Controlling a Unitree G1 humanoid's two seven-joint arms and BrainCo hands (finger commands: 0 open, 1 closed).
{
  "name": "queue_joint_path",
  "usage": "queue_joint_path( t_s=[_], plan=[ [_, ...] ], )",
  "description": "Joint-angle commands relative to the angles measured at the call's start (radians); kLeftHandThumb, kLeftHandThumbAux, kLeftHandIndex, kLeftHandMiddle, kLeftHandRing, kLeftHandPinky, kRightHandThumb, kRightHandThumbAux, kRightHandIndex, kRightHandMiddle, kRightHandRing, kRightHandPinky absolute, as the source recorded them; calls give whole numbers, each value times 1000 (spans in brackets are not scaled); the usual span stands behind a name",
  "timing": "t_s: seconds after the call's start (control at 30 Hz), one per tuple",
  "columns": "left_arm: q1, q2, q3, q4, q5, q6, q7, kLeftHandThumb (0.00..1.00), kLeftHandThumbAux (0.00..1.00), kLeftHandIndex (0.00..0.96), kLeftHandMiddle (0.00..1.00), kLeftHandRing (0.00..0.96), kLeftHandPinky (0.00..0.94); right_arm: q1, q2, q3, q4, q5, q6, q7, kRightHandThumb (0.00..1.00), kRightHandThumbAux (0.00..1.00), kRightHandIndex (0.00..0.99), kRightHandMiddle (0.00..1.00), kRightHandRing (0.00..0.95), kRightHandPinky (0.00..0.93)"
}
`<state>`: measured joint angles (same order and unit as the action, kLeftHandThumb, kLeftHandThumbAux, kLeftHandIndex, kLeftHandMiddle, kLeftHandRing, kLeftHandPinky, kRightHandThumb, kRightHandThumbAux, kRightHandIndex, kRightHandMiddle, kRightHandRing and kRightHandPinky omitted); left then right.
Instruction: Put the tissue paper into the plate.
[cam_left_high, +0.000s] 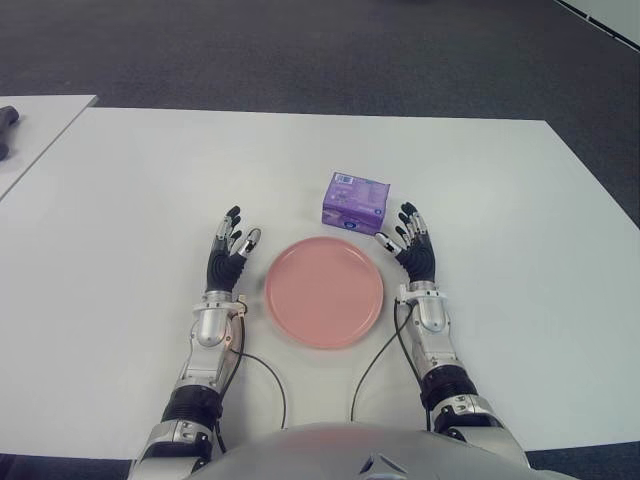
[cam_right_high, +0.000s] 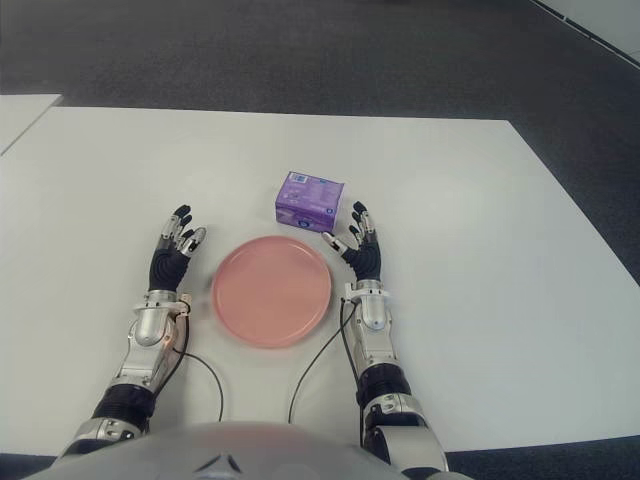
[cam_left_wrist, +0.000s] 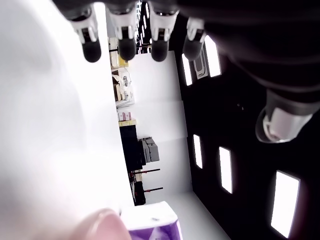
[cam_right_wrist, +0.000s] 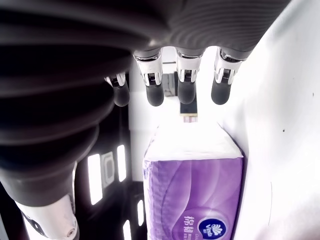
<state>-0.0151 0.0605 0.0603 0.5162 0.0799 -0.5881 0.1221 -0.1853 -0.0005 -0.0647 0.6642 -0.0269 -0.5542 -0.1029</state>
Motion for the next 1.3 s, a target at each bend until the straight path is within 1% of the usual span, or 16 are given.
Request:
queue_joint_path(
  t_s=[0.03,0.1,0.17,0.2,0.27,0.37,0.47,0.57,0.6,0.63,0.7,0.73,0.93,1.03,1.17,1.3],
  plan=[
    [-4,1,0,21,0,6,-5,0,438,0,0,0,0,30,-1,-7,41,-38,52,-69,172,707,1,0,5,47],
    [-7,2,1,27,-2,2,-7,0,441,0,0,0,0,25,0,-8,42,-53,51,-99,172,685,5,0,5,47],
    [-11,3,1,33,-4,-3,-10,0,444,0,0,0,0,4,4,-9,-17,-65,91,-129,174,667,10,1,6,52],
    [-13,4,1,37,-4,-4,-10,0,445,0,0,0,0,-8,7,-11,-70,-76,114,-151,175,661,11,2,7,54],
    [-18,6,1,44,-2,-6,-10,0,448,0,0,0,0,-18,2,-16,-142,-96,132,-184,178,634,20,8,13,62],
    [-31,8,2,67,-2,-16,-9,0,446,0,0,0,0,-35,-18,-22,-303,-149,191,-226,175,624,26,12,18,60],
    [-42,11,3,86,-4,-23,-12,0,440,0,0,0,0,-39,-25,-23,-364,-167,229,-236,170,626,27,13,21,56],
    [-50,14,3,96,-7,-24,-17,0,431,0,0,0,0,-35,-23,-20,-381,-169,252,-238,169,627,27,14,21,54],
    [-51,15,3,94,-8,-20,-18,0,430,0,0,0,0,-66,-32,-24,-380,-167,258,-234,168,627,27,14,21,54],
    [-50,16,3,87,-6,-15,-16,0,427,0,0,0,0,-150,-55,-32,-363,-159,262,-222,168,624,27,12,19,50],
    [-46,17,2,75,0,-8,-12,0,424,0,0,0,0,-270,-82,-39,-332,-150,266,-207,168,615,22,6,11,37],
    [-46,17,1,73,2,-7,-10,0,423,0,0,0,0,-302,-86,-39,-321,-148,266,-204,172,611,20,3,8,32],
    [-48,17,0,76,7,-6,-3,0,423,0,0,0,0,-385,-93,-17,-273,-158,244,-201,183,602,16,1,1,22],
    [-53,17,2,90,12,-13,5,0,425,0,0,0,0,-428,-84,15,-270,-149,225,-162,209,608,9,2,1,36],
    [-54,15,3,93,13,-13,10,0,426,0,0,0,0,-479,-79,39,-236,-127,188,-109,273,643,7,10,12,79],
    [-56,13,4,95,9,-14,8,0,424,0,0,0,0,-519,-93,63,-213,-118,166,-37,318,660,12,10,11,47]
  ],
)
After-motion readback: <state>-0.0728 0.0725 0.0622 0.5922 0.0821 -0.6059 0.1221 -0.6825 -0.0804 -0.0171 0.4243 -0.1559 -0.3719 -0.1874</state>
